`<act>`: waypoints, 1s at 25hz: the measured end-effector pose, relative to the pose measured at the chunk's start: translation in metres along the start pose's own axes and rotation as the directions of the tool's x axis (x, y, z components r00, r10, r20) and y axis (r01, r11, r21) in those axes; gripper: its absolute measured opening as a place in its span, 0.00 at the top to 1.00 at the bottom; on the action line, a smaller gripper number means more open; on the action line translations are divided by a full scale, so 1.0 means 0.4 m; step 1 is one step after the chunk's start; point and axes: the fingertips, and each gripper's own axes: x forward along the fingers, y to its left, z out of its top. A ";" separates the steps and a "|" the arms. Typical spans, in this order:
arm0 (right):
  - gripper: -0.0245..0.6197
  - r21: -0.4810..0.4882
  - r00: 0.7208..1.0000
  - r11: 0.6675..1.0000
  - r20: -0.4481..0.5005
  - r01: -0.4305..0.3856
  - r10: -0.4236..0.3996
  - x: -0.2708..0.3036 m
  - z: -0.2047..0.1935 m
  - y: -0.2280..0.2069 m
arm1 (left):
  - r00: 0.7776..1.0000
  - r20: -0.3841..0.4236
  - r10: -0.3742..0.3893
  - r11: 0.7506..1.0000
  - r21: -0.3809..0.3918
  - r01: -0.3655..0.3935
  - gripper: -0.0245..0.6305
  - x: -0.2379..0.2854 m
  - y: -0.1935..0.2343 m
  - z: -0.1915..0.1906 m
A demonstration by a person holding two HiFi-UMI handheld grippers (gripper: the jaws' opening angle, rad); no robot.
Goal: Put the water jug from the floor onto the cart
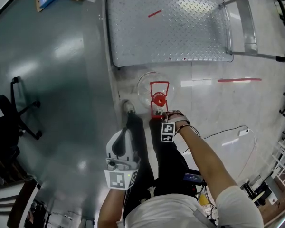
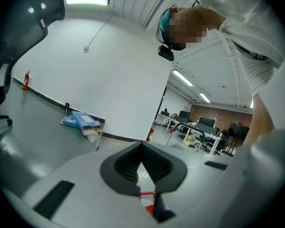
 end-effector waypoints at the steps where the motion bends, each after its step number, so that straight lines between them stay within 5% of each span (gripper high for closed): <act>1: 0.88 0.012 1.000 1.000 0.010 -0.001 0.001 -0.005 0.005 -0.001 | 1.000 0.004 -0.002 1.000 0.000 0.002 0.96 0.000 0.000 0.004; 15: 0.89 0.055 0.997 0.996 -0.003 -0.076 0.076 -0.129 0.012 -0.035 | 0.998 0.064 -0.025 1.000 0.013 0.024 0.96 -0.021 0.010 0.120; 25: 0.89 0.103 0.993 0.988 -0.017 -0.113 0.115 -0.367 0.026 -0.070 | 0.984 0.163 -0.076 0.997 0.007 0.076 0.96 -0.076 0.037 0.302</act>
